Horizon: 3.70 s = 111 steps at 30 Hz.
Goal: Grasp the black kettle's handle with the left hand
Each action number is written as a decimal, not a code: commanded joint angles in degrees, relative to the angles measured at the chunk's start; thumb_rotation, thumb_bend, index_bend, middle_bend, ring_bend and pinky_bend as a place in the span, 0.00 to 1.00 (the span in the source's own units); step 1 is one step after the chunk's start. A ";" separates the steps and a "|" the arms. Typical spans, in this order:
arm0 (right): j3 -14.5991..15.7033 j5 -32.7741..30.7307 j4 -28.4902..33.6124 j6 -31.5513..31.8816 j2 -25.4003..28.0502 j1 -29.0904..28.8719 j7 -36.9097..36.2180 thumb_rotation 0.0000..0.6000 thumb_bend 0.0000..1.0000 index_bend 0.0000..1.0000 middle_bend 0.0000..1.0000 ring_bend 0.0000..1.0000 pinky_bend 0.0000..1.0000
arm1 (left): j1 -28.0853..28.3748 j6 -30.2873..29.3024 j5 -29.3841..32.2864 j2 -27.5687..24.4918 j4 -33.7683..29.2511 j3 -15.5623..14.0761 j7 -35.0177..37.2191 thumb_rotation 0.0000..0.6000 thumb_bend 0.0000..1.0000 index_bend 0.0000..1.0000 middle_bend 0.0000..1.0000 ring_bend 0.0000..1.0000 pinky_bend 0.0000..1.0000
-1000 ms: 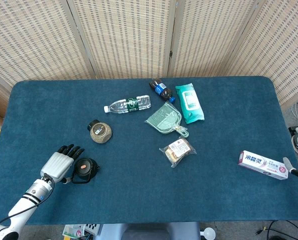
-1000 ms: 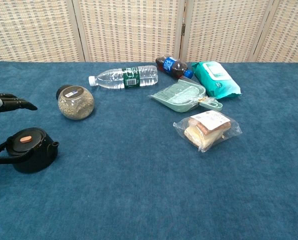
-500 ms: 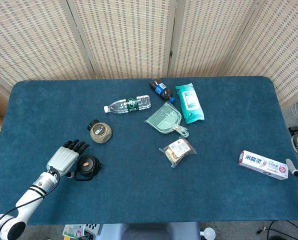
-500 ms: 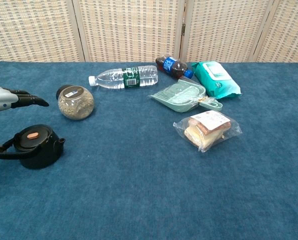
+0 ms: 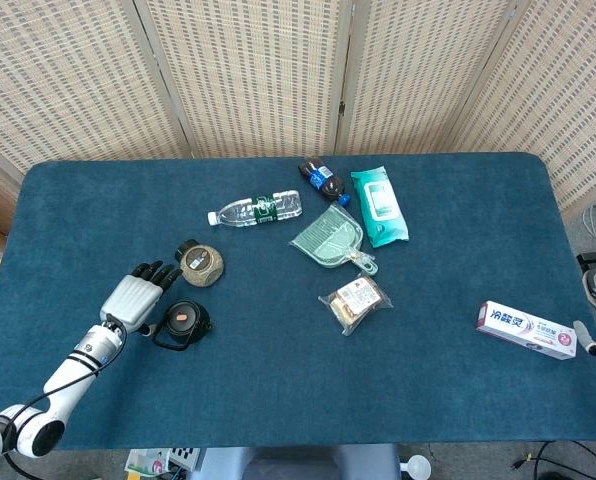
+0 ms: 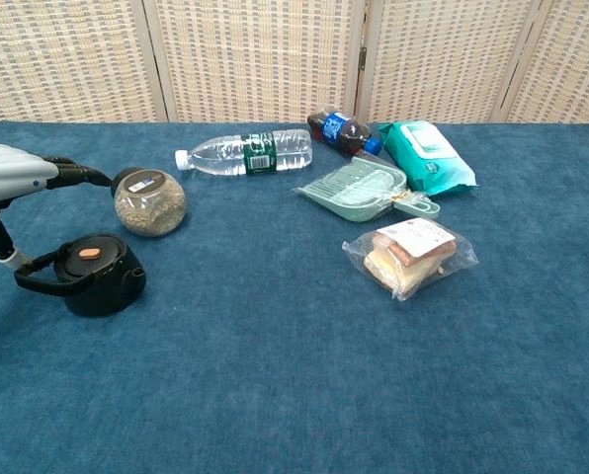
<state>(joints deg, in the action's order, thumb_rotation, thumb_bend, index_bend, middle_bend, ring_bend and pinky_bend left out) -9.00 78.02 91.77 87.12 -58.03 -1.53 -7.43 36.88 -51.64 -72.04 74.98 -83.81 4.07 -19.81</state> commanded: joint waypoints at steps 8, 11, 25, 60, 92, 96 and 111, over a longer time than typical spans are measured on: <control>-0.06 0.36 -0.43 -0.57 -0.24 -0.42 -0.11 1.00 0.28 0.12 0.18 0.14 0.03 | -2.32 -3.61 0.05 -3.43 -3.40 -0.37 1.56 1.00 0.13 0.01 0.06 0.03 0.09; -0.18 0.55 -0.58 -0.73 -0.34 -0.69 -0.16 1.00 0.28 0.12 0.18 0.14 0.03 | -3.82 -5.25 -0.48 -6.10 -8.01 -1.34 1.31 1.00 0.13 0.07 0.07 0.05 0.09; -0.30 0.92 -1.00 -1.07 -0.37 -1.11 -0.62 1.00 0.28 0.12 0.18 0.14 0.03 | -7.76 -9.94 -1.17 -9.28 -21.33 -3.41 -0.60 0.12 0.13 0.32 0.31 0.22 0.09; -1.11 0.63 -2.00 -0.17 1.07 -0.89 -2.67 1.00 0.28 0.12 0.18 0.14 0.03 | -9.47 -12.55 1.61 -3.24 -24.84 -6.14 -12.58 0.00 0.11 0.36 0.36 0.25 0.06; -0.75 0.21 -1.95 0.14 0.87 0.01 -2.93 1.00 0.28 0.12 0.18 0.14 0.03 | -9.39 -11.65 2.46 0.78 -21.72 -6.56 -14.09 0.00 0.11 0.43 0.43 0.34 0.06; -0.71 0.10 -1.92 0.00 0.89 0.06 -2.88 1.00 0.28 0.12 0.18 0.14 0.03 | -9.43 -11.42 2.73 1.21 -21.27 -6.72 -14.09 0.00 0.11 0.43 0.43 0.34 0.06; -0.69 -0.27 -1.87 0.07 0.79 0.42 -2.78 1.00 0.28 0.12 0.18 0.14 0.03 | -9.82 -12.01 2.16 2.92 -19.94 -6.66 -13.26 0.00 0.11 0.45 0.45 0.52 0.03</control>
<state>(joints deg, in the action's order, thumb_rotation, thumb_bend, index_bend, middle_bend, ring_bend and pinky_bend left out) -9.69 77.74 89.90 87.19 -57.25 -1.10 -10.21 27.08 -63.65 -69.87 77.88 -103.75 -2.60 -33.08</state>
